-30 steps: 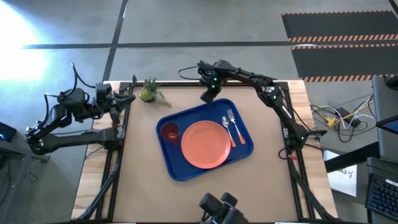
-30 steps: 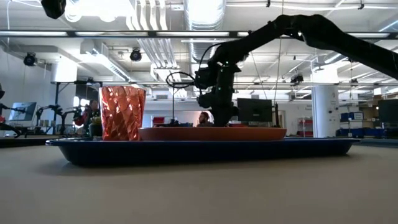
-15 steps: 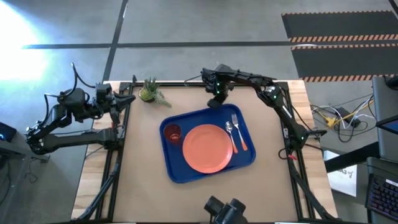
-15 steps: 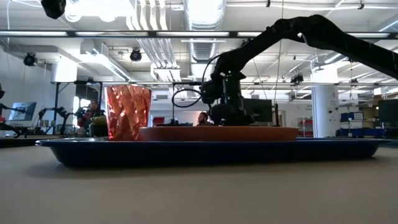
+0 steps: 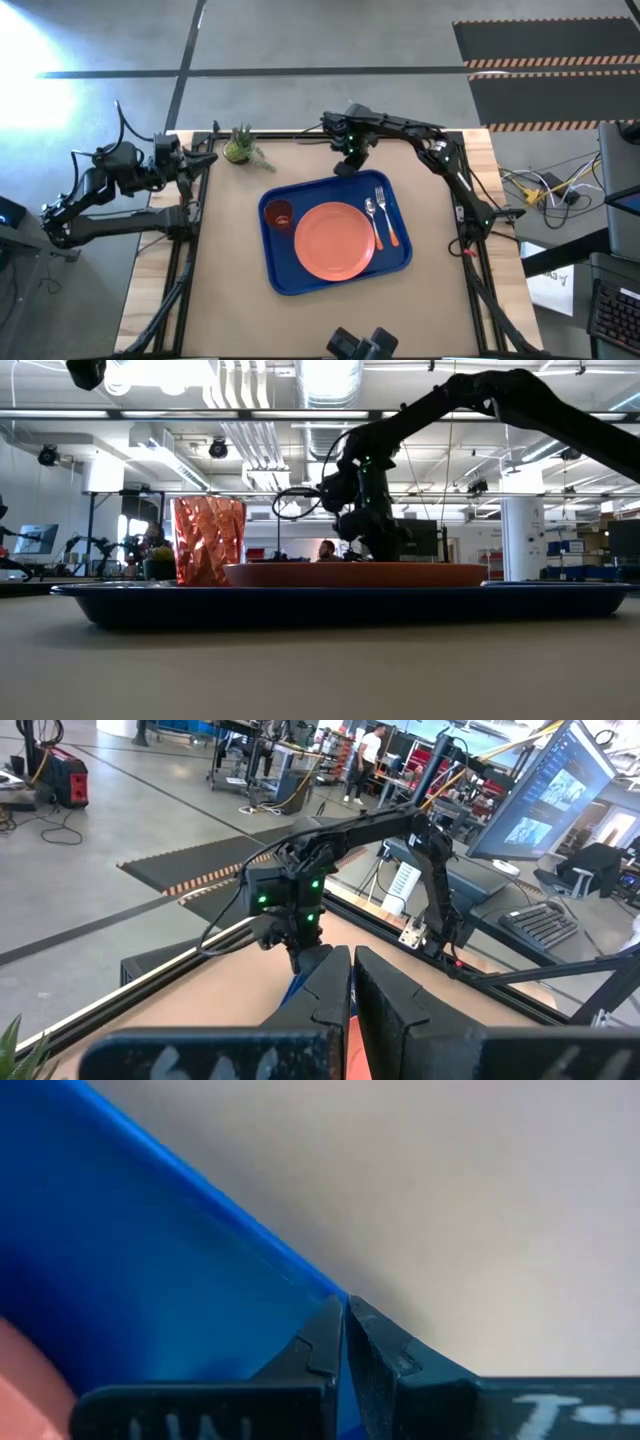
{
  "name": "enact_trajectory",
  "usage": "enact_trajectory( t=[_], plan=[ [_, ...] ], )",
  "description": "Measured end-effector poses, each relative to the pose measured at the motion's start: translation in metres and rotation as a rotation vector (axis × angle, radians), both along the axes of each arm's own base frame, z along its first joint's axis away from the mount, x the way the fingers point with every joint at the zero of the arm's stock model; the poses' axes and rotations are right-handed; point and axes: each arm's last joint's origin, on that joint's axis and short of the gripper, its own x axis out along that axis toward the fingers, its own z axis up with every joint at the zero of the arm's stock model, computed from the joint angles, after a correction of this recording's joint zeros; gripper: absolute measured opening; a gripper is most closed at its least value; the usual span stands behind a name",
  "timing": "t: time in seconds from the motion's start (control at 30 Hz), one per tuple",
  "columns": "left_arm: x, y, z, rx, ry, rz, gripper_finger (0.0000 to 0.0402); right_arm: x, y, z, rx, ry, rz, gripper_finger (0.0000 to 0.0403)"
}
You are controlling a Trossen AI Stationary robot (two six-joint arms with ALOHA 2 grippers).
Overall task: Pick and place plate/cup/fork/spoon on tray
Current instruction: Move the set serving tray on the center of the table, then return to Home Position
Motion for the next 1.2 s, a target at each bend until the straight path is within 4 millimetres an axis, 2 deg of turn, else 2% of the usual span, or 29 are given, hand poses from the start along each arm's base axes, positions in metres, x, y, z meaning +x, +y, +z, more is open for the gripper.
enact_trajectory(
  t=[0.27,0.4,0.5,0.63,0.8,1.03,1.2],
  plan=[
    [0.0,0.0,0.0,0.0,0.0,0.0,0.0,-0.001,-0.013,0.0,-0.126,-0.01,-0.012,0.0008],
    [0.0,-0.001,0.0,-0.004,-0.001,-0.022,0.0,-0.004,-0.015,-0.008,-0.1,0.006,-0.04,0.0008],
    [0.0,-0.001,0.0,-0.005,-0.001,-0.028,0.0,-0.009,-0.012,-0.019,-0.015,0.01,-0.057,0.0008],
    [0.0,-0.001,0.0,-0.005,-0.001,-0.028,0.0,-0.016,-0.004,-0.033,0.043,0.065,-0.054,0.0008],
    [0.0,-0.001,0.0,-0.005,0.0,-0.029,0.0,-0.021,0.015,-0.038,0.078,0.128,-0.03,0.0008],
    [0.001,-0.001,-0.002,-0.007,0.006,-0.029,0.0,-0.028,0.042,-0.027,0.085,0.155,-0.03,0.0008],
    [0.004,0.0,-0.008,-0.012,0.023,-0.029,0.0,-0.04,0.053,-0.017,0.055,0.157,-0.022,0.0008]
  ],
)
